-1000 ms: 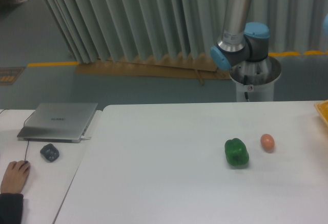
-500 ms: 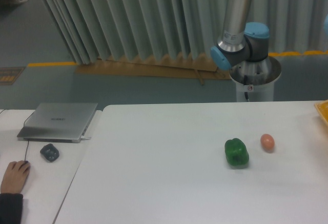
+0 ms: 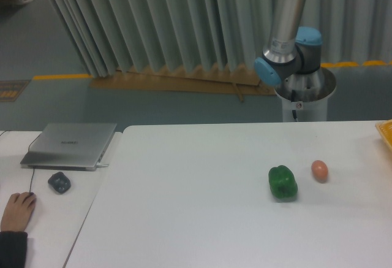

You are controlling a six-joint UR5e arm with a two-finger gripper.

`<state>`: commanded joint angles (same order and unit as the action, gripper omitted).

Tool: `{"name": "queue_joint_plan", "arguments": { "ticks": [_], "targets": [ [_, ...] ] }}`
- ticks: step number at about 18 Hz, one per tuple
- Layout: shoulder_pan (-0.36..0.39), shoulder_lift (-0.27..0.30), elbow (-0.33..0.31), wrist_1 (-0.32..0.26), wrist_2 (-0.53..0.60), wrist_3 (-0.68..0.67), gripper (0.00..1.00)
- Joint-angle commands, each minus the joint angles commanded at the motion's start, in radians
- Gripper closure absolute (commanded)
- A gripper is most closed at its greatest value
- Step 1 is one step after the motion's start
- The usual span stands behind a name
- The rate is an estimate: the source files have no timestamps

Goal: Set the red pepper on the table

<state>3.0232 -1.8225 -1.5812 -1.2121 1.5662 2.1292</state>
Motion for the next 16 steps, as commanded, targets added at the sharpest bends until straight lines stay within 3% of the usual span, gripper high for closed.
{"name": "queue_joint_plan", "arguments": {
  "ticks": [2, 6, 10, 16],
  "targets": [
    [0.06, 0.008, -0.06, 0.061, -0.018, 0.002, 0.0],
    [0.161, 0.014, -0.121, 0.069, -0.213, -0.038, 0.0],
    [0.164, 0.043, -0.157, 0.069, -0.242, -0.172, 0.0],
    [0.161, 0.046, -0.201, 0.078, -0.25, -0.244, 0.0]
  ]
}}
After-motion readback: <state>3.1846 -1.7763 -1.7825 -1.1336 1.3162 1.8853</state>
